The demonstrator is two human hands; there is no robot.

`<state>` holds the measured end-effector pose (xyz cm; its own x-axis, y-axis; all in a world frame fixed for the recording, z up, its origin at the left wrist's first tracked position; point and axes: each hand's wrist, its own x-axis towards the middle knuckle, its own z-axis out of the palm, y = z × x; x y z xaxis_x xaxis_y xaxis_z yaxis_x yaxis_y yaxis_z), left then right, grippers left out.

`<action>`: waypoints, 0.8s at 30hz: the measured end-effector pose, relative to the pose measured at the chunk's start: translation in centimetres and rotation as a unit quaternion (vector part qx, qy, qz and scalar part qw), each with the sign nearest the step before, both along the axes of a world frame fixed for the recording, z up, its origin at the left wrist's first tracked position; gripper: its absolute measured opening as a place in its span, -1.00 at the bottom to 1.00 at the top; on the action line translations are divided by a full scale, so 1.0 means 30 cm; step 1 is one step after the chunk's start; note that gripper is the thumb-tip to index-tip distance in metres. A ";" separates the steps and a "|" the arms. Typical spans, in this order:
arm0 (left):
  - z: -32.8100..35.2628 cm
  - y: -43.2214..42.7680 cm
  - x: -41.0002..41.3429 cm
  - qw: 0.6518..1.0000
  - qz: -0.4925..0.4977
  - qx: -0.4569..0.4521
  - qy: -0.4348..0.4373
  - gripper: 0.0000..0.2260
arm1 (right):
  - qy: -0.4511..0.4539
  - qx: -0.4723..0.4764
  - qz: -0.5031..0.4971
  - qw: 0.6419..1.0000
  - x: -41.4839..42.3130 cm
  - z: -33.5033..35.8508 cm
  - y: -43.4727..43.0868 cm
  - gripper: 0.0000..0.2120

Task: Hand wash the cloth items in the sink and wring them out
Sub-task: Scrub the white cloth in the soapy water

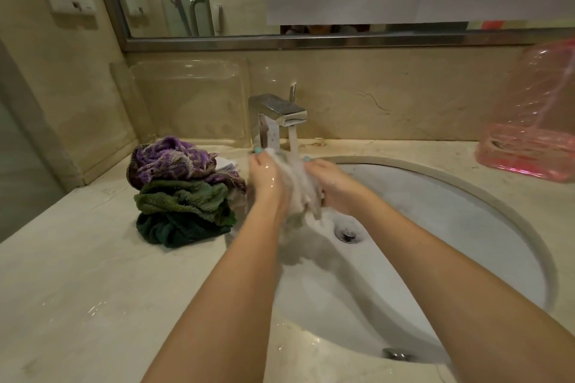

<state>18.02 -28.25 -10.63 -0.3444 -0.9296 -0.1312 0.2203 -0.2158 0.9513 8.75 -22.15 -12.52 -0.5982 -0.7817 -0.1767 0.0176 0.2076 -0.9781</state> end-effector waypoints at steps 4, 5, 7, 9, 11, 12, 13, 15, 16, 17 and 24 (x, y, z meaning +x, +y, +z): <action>-0.006 0.096 -0.056 0.985 -0.158 0.012 -0.065 -0.63 | 0.047 -0.127 -0.315 0.939 -0.061 0.031 0.030 -0.68; -0.009 0.109 -0.066 0.984 -0.161 0.006 -0.069 -0.66 | 0.086 -0.166 -0.364 0.912 -0.062 0.050 0.039 -0.67; -0.010 0.108 -0.069 0.986 -0.118 -0.082 -0.086 -0.76 | 0.148 -0.228 -0.394 0.878 -0.040 0.082 0.044 -0.69; -0.010 0.079 -0.045 0.978 -0.064 -0.160 -0.120 -0.77 | 0.203 -0.235 -0.377 0.873 -0.016 0.098 0.037 -0.69; -0.017 0.034 -0.018 0.974 -0.044 -0.167 -0.144 -0.66 | 0.229 -0.214 -0.355 0.881 -0.019 0.088 0.041 -0.64; -0.016 0.023 -0.008 0.973 -0.043 -0.170 -0.150 -0.63 | 0.229 -0.199 -0.349 0.886 -0.027 0.080 0.045 -0.63; -0.018 0.011 -0.003 0.968 -0.049 -0.181 -0.165 -0.60 | 0.226 -0.190 -0.350 0.889 -0.036 0.076 0.046 -0.63; -0.017 -0.002 0.004 0.953 -0.108 -0.204 -0.194 -0.56 | 0.218 -0.192 -0.362 0.886 -0.045 0.091 0.053 -0.69; -0.011 -0.009 0.016 0.943 -0.172 -0.200 -0.201 -0.57 | 0.209 -0.201 -0.374 0.881 -0.051 0.108 0.055 -0.72; -0.007 -0.018 0.030 0.929 -0.250 -0.184 -0.200 -0.59 | 0.198 -0.212 -0.393 0.873 -0.064 0.125 0.057 -0.74; -0.039 -0.015 0.055 0.828 -0.401 -0.189 -0.342 -0.75 | 0.264 -0.191 -0.449 0.832 -0.160 0.059 0.096 -0.78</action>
